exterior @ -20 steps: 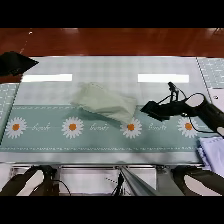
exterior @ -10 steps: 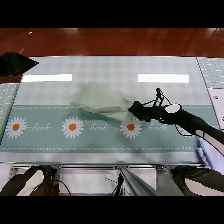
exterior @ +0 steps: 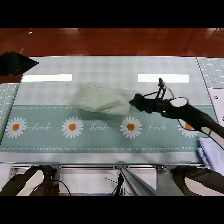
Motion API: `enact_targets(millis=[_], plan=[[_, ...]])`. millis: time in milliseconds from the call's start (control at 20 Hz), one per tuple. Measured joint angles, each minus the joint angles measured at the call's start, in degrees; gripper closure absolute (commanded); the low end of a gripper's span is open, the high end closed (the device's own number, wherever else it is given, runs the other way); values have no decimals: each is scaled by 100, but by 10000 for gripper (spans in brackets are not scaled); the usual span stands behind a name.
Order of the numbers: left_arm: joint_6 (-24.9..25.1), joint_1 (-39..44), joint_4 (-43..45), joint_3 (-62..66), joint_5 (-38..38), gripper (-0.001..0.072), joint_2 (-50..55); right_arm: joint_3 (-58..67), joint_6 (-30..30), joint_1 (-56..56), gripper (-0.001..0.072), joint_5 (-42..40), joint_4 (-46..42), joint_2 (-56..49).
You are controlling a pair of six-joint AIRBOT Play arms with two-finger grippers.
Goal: Fold the shirts.
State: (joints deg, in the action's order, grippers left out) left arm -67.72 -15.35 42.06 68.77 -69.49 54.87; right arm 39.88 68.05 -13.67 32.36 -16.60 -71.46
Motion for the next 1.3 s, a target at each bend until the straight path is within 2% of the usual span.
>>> enact_targets(millis=[100,250,450,600,750,1000,1300], plan=[[-4,0,0,-2,55,678,57,284,59,595,696,494,-256,439],[-9,0,0,-7,131,678,245,885,636,1742,696,1513,-1150,1174],[-11,2,0,-9,175,678,599,1851,1379,3683,696,3418,-2465,2015],[-7,50,2,-9,317,678,831,2503,1580,5182,696,4708,-3257,2409],[2,168,-4,-9,573,678,957,2953,1696,6548,695,5652,-4186,2616],[140,348,-7,-9,999,678,1040,3191,1818,7969,695,6577,-5890,2717],[247,398,-24,-9,1443,678,1054,3244,2052,8426,694,6977,-7952,2822]])
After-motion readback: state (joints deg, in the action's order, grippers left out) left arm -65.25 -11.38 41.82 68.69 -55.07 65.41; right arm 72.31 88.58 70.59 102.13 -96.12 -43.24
